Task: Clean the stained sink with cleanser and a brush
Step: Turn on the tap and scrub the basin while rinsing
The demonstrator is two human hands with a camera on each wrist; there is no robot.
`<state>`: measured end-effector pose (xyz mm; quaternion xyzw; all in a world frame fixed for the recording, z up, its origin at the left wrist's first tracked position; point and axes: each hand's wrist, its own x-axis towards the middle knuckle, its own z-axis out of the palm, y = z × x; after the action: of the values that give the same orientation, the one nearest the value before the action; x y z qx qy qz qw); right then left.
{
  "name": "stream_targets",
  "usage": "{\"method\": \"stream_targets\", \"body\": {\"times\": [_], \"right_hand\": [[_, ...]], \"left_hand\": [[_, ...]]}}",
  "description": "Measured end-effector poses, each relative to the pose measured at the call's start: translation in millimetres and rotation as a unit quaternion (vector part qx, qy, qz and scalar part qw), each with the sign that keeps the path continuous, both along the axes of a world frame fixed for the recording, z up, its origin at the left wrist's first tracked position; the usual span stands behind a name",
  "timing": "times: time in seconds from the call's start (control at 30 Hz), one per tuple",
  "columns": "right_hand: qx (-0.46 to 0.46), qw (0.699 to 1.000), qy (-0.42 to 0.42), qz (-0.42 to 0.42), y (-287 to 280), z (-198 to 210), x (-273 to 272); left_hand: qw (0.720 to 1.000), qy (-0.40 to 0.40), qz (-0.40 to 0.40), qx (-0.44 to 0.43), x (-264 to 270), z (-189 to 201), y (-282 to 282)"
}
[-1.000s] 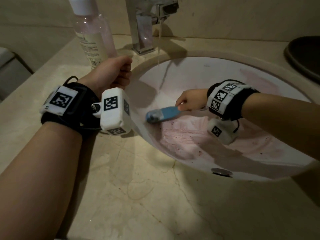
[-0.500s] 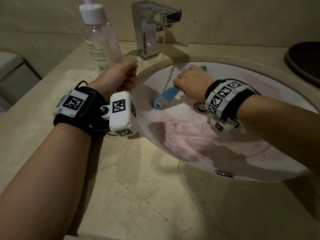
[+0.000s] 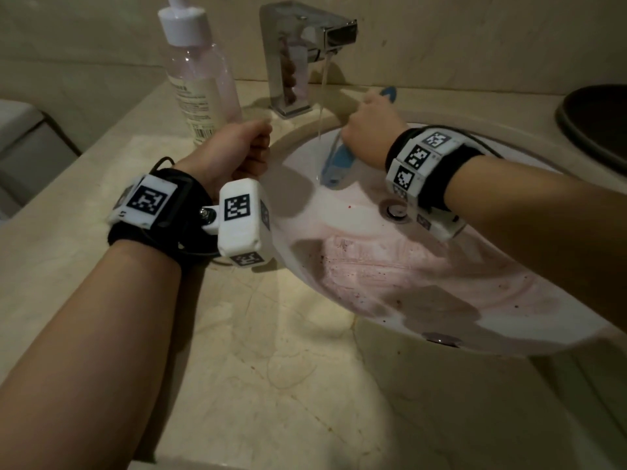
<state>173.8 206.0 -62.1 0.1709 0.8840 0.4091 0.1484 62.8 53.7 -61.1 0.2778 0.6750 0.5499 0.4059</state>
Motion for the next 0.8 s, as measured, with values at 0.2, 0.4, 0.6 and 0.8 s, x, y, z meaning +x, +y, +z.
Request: {"method": "stream_targets", "body": {"times": [0.2,0.4,0.6,0.8], "right_hand": [[0.092,0.967,0.059,0.230,-13,0,-24],[0.034,0.998,-0.037,0.024,0,10,-12],[0.069,0.991,0.023,0.114,-13,-9,-20],[-0.068,0.983,0.083,0.149,-3,-11,-16]], "left_hand": [[1.000,0.020,0.012,-0.003,4,1,-1],[1.000,0.007,-0.006,-0.005,1,1,-2],[1.000,-0.018,-0.008,-0.007,2,2,0],[1.000,-0.009,-0.015,-0.012,0,1,-1]]}}
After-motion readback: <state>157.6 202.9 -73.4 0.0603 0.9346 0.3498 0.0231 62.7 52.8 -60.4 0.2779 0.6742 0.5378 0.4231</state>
